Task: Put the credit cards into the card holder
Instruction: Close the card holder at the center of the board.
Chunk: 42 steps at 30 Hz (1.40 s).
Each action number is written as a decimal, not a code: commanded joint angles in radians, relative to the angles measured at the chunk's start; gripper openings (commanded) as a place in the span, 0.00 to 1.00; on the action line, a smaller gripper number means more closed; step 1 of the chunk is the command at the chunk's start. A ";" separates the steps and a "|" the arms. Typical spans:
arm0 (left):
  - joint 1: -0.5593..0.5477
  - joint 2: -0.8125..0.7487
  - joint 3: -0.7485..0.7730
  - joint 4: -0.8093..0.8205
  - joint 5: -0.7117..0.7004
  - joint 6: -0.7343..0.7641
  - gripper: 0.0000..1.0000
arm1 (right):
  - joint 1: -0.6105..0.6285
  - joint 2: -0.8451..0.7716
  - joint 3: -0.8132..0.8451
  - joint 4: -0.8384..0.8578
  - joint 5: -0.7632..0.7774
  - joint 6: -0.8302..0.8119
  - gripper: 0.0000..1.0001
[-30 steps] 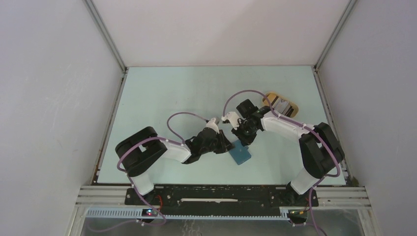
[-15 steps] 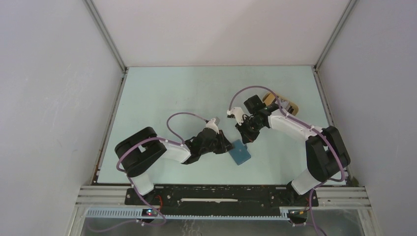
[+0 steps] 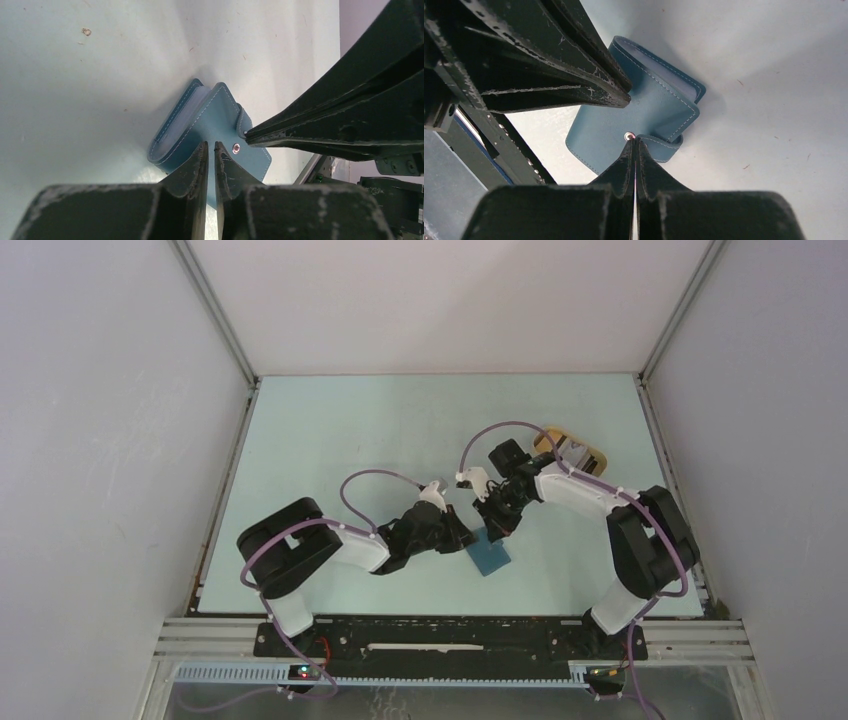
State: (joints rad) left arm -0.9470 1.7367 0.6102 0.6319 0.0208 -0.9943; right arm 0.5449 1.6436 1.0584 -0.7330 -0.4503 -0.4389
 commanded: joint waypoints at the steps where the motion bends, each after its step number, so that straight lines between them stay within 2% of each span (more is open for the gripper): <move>1: -0.012 0.014 0.016 0.003 -0.010 -0.002 0.14 | 0.013 0.026 -0.006 -0.008 -0.035 0.020 0.00; 14: -0.035 -0.130 -0.082 0.014 -0.018 0.013 0.23 | -0.029 0.040 -0.015 0.003 -0.084 0.053 0.00; 22: -0.101 -0.063 -0.057 0.013 -0.064 -0.047 0.24 | -0.031 0.029 -0.015 0.001 -0.099 0.053 0.00; 33: -0.102 -0.004 0.022 -0.101 -0.105 -0.041 0.25 | -0.031 0.027 -0.015 -0.005 -0.133 0.048 0.00; 42: -0.102 0.011 0.030 -0.120 -0.121 -0.038 0.24 | -0.023 0.027 -0.015 -0.009 -0.129 0.044 0.00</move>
State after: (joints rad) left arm -1.0473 1.7149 0.6136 0.5854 -0.0505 -1.0470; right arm 0.5129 1.6775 1.0515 -0.7296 -0.5388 -0.4019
